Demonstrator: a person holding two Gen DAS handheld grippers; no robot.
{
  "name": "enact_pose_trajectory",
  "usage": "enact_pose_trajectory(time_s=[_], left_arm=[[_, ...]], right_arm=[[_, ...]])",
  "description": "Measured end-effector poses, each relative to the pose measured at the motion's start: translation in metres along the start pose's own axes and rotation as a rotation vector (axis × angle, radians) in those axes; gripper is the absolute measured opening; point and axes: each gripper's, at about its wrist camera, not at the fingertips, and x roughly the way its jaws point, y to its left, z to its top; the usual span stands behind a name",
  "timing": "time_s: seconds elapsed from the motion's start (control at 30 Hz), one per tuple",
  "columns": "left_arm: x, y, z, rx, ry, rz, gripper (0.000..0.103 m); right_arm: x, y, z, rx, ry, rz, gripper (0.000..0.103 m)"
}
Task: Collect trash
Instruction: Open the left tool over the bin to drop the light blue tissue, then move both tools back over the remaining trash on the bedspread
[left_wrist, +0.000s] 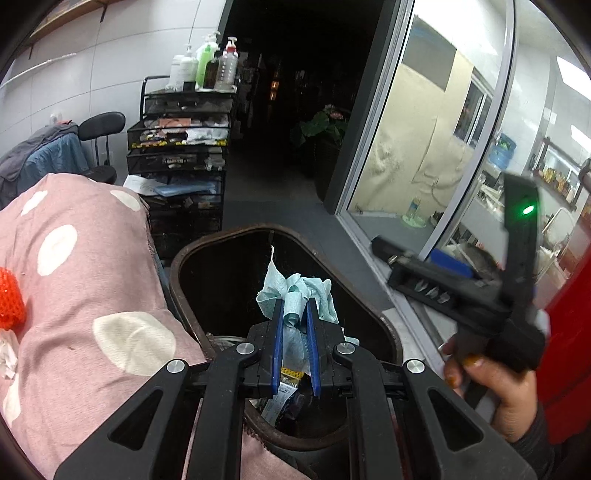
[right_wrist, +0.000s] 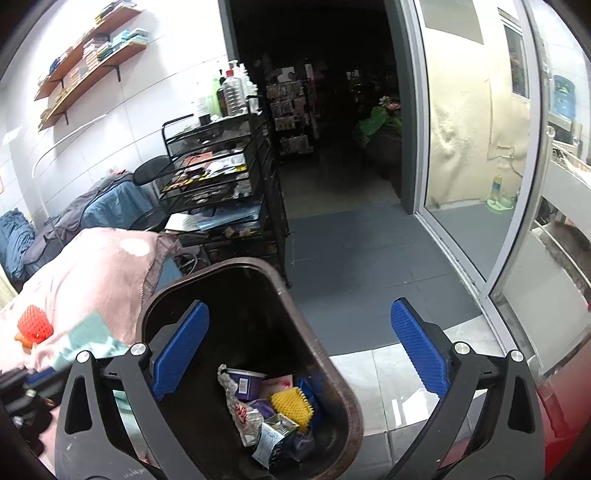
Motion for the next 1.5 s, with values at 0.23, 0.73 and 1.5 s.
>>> enact_pose_trajectory(time_s=[0.23, 0.73, 1.5], left_arm=[[0.024, -0.01, -0.001, 0.036, 0.065, 0.012, 0.012], [0.046, -0.007, -0.008, 0.051, 0.129, 0.074, 0.078], [-0.027, -0.002, -0.007, 0.09, -0.081, 0.149, 0.098]], right_arm=[[-0.005, -0.011, 0.005, 0.031, -0.017, -0.009, 0.097], [-0.009, -0.011, 0.007, 0.039, -0.024, -0.007, 0.097], [-0.021, 0.005, 0.002, -0.014, -0.086, 0.059, 0.098]])
